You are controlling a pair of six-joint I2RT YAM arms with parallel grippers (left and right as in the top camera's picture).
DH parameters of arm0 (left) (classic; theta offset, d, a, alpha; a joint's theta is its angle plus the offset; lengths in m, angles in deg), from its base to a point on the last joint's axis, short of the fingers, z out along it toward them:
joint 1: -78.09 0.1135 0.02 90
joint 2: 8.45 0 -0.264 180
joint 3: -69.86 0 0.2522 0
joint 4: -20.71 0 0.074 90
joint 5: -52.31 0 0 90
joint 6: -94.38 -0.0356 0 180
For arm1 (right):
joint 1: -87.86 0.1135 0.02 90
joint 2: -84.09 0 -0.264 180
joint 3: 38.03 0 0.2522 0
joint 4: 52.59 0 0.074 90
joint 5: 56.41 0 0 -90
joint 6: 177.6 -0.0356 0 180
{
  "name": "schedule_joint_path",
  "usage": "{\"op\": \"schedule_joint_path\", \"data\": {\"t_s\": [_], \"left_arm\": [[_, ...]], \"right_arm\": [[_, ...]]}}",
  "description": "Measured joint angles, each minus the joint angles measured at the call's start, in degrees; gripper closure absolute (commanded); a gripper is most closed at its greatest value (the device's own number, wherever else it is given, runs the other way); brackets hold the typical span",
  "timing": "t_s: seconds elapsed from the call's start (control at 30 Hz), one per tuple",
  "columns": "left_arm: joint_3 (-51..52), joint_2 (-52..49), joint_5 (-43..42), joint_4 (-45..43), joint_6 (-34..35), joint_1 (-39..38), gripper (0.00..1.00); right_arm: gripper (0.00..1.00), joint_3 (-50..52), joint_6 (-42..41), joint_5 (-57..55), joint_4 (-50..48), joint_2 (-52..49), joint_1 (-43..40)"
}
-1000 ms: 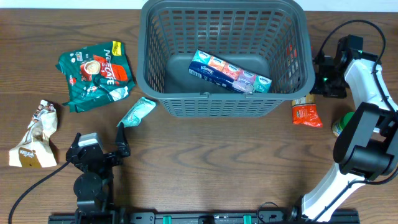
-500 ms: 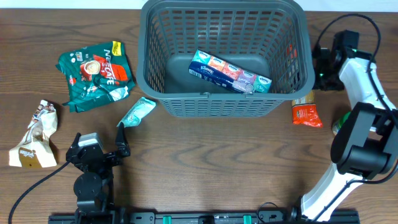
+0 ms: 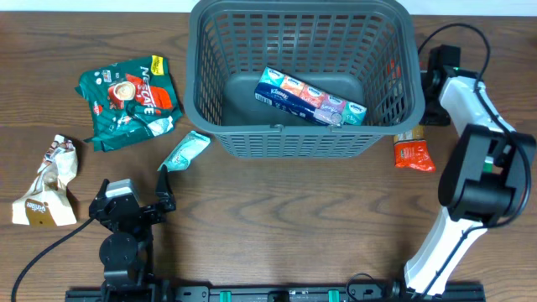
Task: Pack container
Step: 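Grasp the red-and-tan pasta bag with the right gripper, then lift the pasta bag and lay it in the basket beside tissues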
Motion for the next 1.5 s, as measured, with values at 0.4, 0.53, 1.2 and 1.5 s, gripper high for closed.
{"op": "schedule_joint_path", "data": {"t_s": [0.4,0.53,1.2,1.5], "left_arm": [[0.0,0.0,0.0,0.0,0.0,0.0,0.01],[0.0,0.0,0.0,0.0,0.0,0.0,0.01],[0.0,0.0,0.0,0.0,0.0,0.0,0.01],[0.0,0.0,0.0,0.0,0.0,0.0,0.01]], "right_arm": [[0.99,-0.2,-1.0,0.2,-1.3,-0.7,0.0],[0.98,-0.9,-1.2,0.0,-1.3,0.2,0.0],[0.99,-1.0,-6.9,-8.1,2.4,7.5,-0.3],[0.98,-9.1,-8.3,-10.1,4.5,25.4,-0.3]]}}
